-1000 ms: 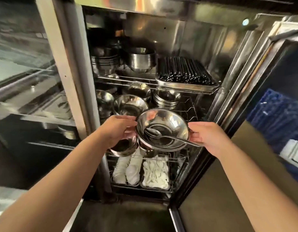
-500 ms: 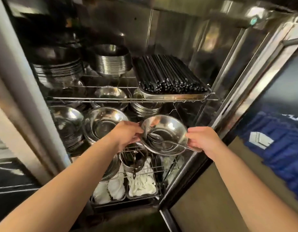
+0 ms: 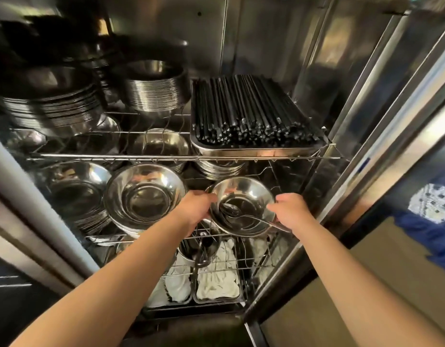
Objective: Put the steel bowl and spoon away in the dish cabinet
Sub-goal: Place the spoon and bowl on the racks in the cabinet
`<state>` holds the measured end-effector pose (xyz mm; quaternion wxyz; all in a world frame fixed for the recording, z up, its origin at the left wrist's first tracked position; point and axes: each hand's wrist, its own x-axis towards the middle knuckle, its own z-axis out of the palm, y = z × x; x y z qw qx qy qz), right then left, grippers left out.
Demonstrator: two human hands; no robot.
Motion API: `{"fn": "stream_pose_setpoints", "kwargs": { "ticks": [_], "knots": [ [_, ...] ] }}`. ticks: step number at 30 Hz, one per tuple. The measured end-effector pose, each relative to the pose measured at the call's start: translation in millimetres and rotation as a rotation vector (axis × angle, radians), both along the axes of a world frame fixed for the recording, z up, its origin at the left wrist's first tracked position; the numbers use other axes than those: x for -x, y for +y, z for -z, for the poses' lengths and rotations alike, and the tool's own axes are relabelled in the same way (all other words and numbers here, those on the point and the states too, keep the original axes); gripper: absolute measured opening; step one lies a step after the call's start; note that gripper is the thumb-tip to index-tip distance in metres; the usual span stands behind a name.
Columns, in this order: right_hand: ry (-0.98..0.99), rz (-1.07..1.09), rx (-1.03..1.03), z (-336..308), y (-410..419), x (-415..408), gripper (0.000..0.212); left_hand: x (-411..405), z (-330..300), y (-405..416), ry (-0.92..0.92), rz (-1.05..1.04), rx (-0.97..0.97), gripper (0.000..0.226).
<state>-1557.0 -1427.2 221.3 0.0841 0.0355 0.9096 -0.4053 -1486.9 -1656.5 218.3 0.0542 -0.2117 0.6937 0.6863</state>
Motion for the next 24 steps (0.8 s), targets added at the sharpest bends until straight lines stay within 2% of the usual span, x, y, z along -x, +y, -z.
{"fn": "stream_pose_setpoints", "kwargs": {
  "ticks": [6, 12, 16, 20, 22, 24],
  "knots": [
    [-0.034, -0.004, -0.036, 16, 1, 24, 0.015, 17, 21, 14, -0.095, -0.012, 0.024, 0.056],
    [-0.046, -0.014, -0.108, 25, -3, 37, 0.02, 26, 35, 14, -0.085, -0.058, -0.033, 0.07],
    [-0.015, 0.0, -0.155, 25, -6, 39, 0.018, 31, 45, 13, -0.026, -0.085, -0.166, 0.049],
    [-0.003, 0.018, -0.206, 26, -7, 40, 0.024, 33, 49, 14, 0.0, -0.06, -0.163, 0.058],
    [-0.006, 0.025, -0.229, 25, -7, 39, 0.032, 33, 48, 14, 0.005, -0.025, -0.097, 0.059],
    [0.017, 0.016, -0.263, 25, -7, 39, 0.042, 29, 46, 15, 0.03, 0.022, 0.065, 0.05]
  ]
}}
